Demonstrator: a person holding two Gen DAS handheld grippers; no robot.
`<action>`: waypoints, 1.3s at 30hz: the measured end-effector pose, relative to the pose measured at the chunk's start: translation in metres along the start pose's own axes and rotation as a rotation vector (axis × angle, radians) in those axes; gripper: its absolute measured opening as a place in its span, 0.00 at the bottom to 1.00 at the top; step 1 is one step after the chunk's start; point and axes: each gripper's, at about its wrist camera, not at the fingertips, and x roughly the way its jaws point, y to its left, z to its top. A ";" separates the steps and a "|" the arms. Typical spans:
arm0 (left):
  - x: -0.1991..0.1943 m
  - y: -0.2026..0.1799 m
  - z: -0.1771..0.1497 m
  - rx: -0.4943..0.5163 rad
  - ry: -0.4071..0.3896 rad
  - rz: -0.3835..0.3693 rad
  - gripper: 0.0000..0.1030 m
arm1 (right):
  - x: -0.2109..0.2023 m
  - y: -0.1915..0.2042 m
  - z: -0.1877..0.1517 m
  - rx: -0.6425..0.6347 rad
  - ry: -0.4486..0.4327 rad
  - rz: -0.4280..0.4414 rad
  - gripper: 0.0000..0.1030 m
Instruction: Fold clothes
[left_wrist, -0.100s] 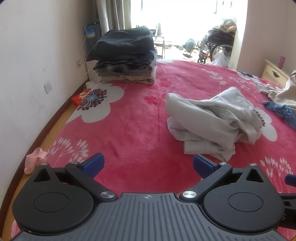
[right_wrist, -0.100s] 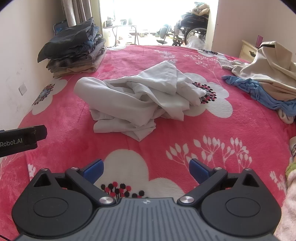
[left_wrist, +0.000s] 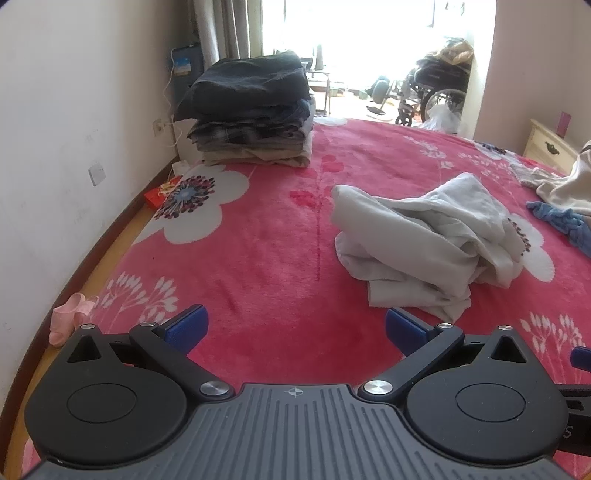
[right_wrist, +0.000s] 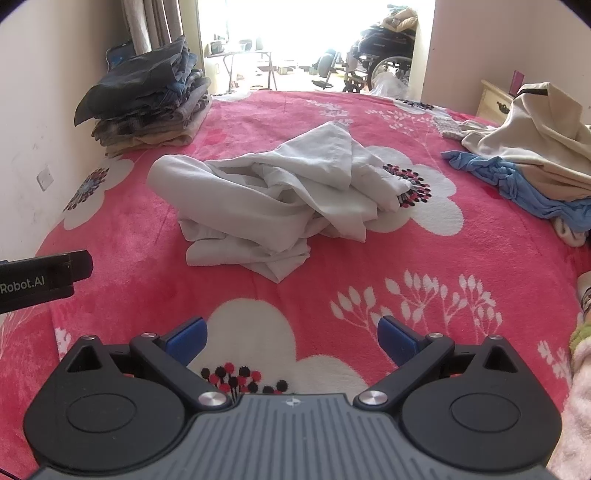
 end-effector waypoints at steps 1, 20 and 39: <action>0.000 -0.001 0.000 0.001 0.002 -0.001 1.00 | 0.000 0.000 0.000 -0.002 0.002 -0.004 0.98; 0.015 0.002 -0.005 -0.032 0.059 -0.039 1.00 | 0.001 -0.004 0.001 0.018 -0.009 -0.017 0.98; 0.000 -0.013 -0.006 0.071 -0.047 0.038 1.00 | 0.002 -0.006 0.002 0.027 -0.007 -0.025 0.98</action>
